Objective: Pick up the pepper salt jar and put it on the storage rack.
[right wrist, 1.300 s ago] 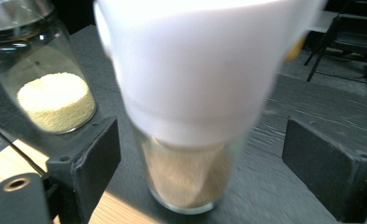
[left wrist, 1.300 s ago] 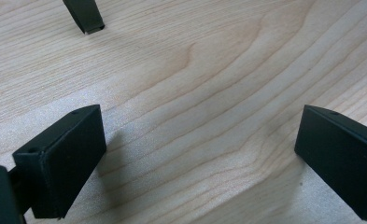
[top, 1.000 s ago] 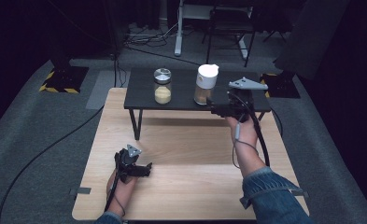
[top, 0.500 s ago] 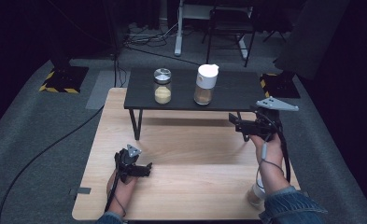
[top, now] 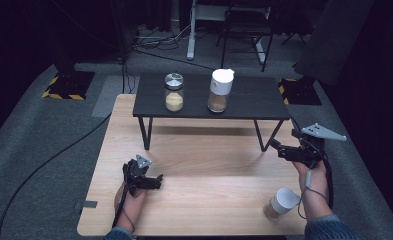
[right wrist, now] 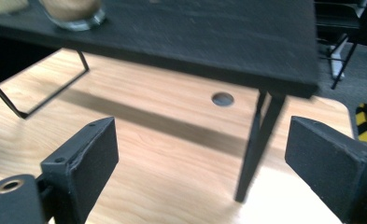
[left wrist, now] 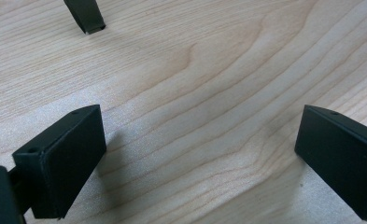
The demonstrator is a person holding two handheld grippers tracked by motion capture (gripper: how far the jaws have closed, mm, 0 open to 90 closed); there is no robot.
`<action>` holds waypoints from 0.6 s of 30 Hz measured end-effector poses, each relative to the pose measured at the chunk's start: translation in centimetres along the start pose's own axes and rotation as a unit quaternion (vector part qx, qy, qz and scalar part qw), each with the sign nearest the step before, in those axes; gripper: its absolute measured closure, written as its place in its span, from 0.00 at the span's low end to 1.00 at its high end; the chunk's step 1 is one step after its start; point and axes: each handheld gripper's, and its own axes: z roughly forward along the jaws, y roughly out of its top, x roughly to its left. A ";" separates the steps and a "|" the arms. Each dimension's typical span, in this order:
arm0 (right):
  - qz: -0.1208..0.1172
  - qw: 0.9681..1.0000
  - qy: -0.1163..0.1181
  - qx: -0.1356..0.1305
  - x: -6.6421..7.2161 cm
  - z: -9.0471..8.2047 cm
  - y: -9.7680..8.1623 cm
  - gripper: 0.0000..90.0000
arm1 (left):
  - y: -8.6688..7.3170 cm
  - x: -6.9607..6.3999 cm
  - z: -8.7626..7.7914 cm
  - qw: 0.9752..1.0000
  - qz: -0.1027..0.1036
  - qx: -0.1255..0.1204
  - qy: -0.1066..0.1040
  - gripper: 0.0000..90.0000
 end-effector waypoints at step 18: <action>0.023 0.999 -0.040 0.004 -5.9 -2.9 -8.5 0.08 | 0.0 -0.1 0.0 1.000 -0.004 0.001 0.004 0.01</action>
